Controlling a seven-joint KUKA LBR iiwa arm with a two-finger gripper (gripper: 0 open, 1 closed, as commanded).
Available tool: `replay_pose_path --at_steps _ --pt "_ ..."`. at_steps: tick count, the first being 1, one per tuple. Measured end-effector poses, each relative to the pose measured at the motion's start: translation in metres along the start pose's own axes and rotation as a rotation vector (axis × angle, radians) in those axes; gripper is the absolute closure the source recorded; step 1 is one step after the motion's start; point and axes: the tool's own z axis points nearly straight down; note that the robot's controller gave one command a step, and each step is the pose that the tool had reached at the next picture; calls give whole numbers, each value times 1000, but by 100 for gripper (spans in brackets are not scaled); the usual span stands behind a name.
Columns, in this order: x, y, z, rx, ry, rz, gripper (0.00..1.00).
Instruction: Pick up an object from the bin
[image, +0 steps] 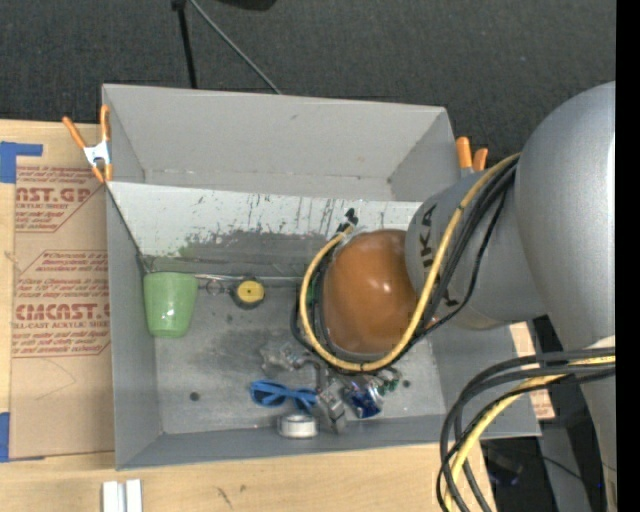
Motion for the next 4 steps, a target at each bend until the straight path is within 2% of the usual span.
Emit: replay_pose_path --at_steps 1,2,3,4 --pt "1 1 1 -3 5 1 100" --pt "1 1 1 -3 5 1 0" --pt "-38 44 1 -5 5 -159 0" --pt "-38 43 1 -6 6 -156 100"
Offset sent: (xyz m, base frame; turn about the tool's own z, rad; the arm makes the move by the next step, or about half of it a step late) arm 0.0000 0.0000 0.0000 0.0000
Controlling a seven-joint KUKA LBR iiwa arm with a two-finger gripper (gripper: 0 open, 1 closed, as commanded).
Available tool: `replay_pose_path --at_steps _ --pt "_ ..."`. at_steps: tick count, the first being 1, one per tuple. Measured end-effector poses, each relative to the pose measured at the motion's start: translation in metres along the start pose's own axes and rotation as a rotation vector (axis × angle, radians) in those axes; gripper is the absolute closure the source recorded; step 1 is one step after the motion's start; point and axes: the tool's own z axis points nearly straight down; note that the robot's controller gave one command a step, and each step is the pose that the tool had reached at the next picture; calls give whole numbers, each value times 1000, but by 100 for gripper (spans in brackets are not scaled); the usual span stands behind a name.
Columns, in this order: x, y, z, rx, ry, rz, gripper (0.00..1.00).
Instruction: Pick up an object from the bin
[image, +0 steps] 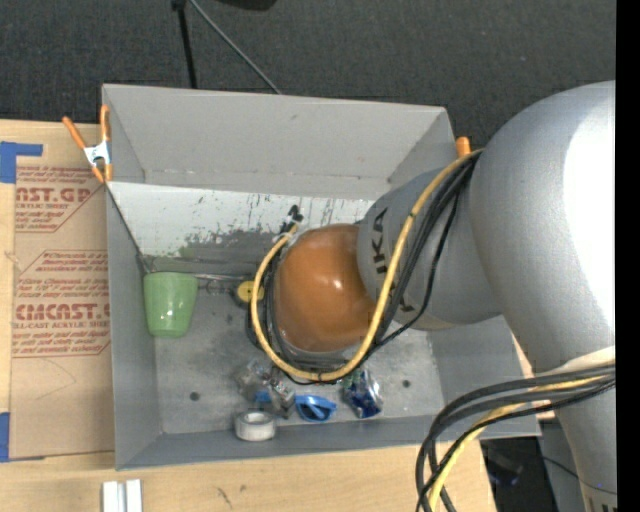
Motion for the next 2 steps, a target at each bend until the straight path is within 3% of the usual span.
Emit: replay_pose_path --at_steps 2 --pt "3 -53 -135 6 -5 8 100"
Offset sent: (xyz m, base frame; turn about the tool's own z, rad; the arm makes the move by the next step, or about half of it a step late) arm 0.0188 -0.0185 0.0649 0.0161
